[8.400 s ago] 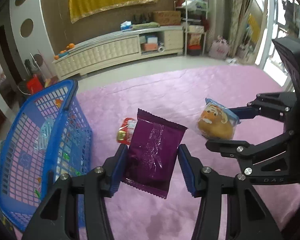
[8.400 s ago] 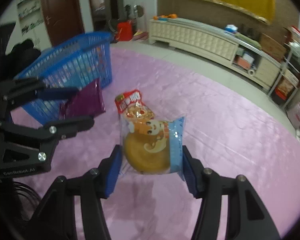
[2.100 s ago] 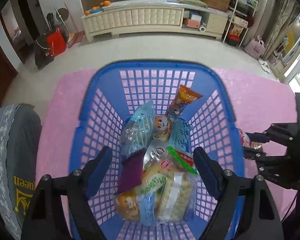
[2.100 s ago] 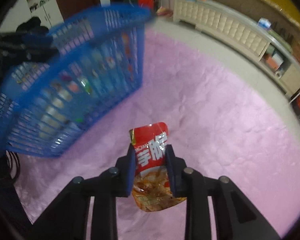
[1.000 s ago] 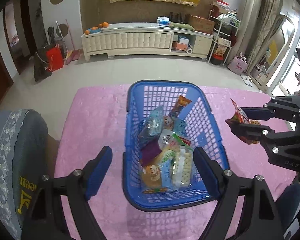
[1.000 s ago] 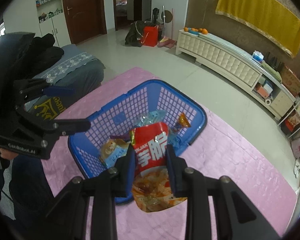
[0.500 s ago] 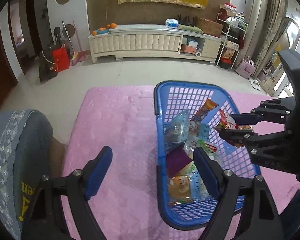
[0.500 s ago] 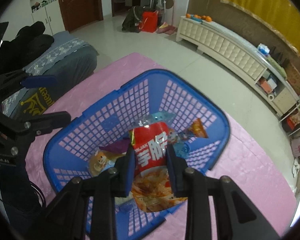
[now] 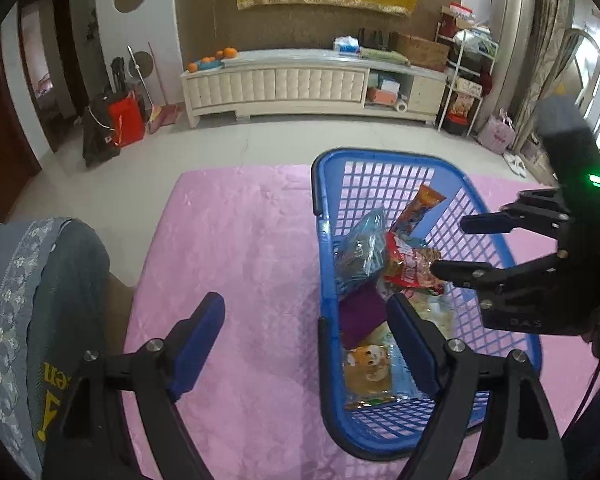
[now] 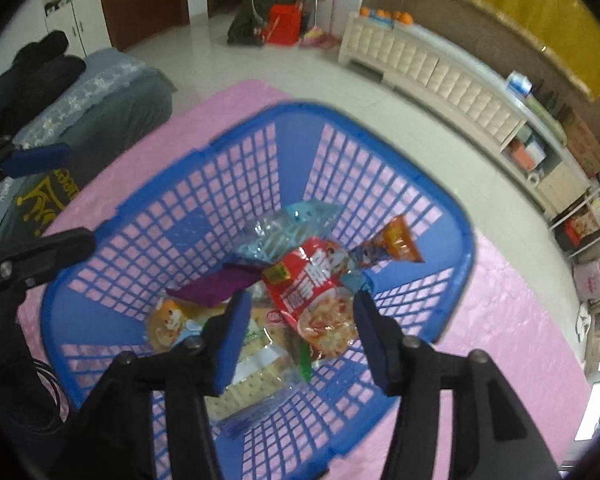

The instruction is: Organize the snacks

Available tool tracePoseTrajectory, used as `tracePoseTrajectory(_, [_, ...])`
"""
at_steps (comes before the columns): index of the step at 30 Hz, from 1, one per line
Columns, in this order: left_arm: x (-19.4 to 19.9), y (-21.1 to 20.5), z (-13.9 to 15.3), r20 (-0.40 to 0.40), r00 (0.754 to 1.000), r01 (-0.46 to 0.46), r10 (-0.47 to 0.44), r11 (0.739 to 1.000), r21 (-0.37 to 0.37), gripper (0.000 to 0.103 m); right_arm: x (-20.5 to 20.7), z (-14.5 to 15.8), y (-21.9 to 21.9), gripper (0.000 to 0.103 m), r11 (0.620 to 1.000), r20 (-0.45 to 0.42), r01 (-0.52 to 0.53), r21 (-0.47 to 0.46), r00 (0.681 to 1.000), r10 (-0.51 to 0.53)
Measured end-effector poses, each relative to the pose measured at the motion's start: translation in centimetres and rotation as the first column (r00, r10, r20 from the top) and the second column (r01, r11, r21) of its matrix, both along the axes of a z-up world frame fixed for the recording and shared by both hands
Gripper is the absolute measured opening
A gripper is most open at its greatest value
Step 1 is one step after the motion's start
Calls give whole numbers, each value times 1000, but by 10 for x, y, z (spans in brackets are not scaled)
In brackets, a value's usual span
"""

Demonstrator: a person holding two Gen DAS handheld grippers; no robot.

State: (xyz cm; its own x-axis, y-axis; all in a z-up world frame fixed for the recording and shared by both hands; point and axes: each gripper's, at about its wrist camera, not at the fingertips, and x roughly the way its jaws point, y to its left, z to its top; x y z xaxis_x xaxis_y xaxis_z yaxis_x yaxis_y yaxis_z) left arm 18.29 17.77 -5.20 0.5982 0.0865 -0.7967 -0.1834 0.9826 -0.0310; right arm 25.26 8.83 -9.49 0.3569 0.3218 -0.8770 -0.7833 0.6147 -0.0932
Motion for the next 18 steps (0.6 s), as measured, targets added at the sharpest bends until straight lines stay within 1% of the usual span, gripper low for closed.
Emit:
tracePoseTrajectory(1, [-6, -1, 3, 14, 1000, -12, 12, 1000, -4, 82, -7, 8, -8, 60, 999, 18, 15, 35, 1000, -16])
tracePoseTrajectory(2, [-16, -4, 8, 46, 998, -30, 30, 999, -15, 82, -14, 15, -18, 60, 997, 24, 30, 75, 999, -32])
tracePoseTrajectory(5, [-41, -19, 14, 107, 993, -47, 53, 997, -57, 82, -45, 35, -48, 60, 974, 37, 94, 204, 994, -104])
tracePoseTrajectory(7, [-53, -30, 14, 116, 991, -61, 67, 996, -59, 82, -67, 44, -71, 60, 950, 37, 141, 278, 987, -157])
tracePoseTrajectory(8, [-65, -38, 15, 126, 988, -85, 90, 995, -47, 82, -77, 46, -81, 60, 939, 35, 162, 304, 983, -180])
tracePoseTrajectory(9, [-72, -44, 16, 140, 985, -99, 105, 994, -52, 82, -87, 48, -93, 60, 923, 30, 194, 332, 976, -216])
tracePoseTrajectory(11, [-86, -55, 15, 163, 979, -111, 125, 989, -94, 82, -101, 46, -114, 60, 894, 2, 253, 371, 962, -273])
tracePoseTrajectory(12, [-94, -61, 15, 175, 975, -118, 136, 987, -108, 82, -107, 43, -127, 60, 875, -22, 297, 383, 950, -312])
tracePoseTrajectory(13, [-99, -65, 16, 185, 973, -120, 139, 986, -112, 82, -111, 43, -131, 60, 866, -33, 317, 386, 943, -331])
tracePoseTrajectory(15, [-108, -77, 20, 206, 969, -118, 136, 988, -101, 82, -121, 41, -146, 60, 855, -45, 351, 381, 931, -362])
tracePoseTrajectory(18, [-119, -98, 32, 249, 962, -97, 108, 994, -59, 82, -142, 49, -168, 60, 837, -13, 376, 397, 914, -405])
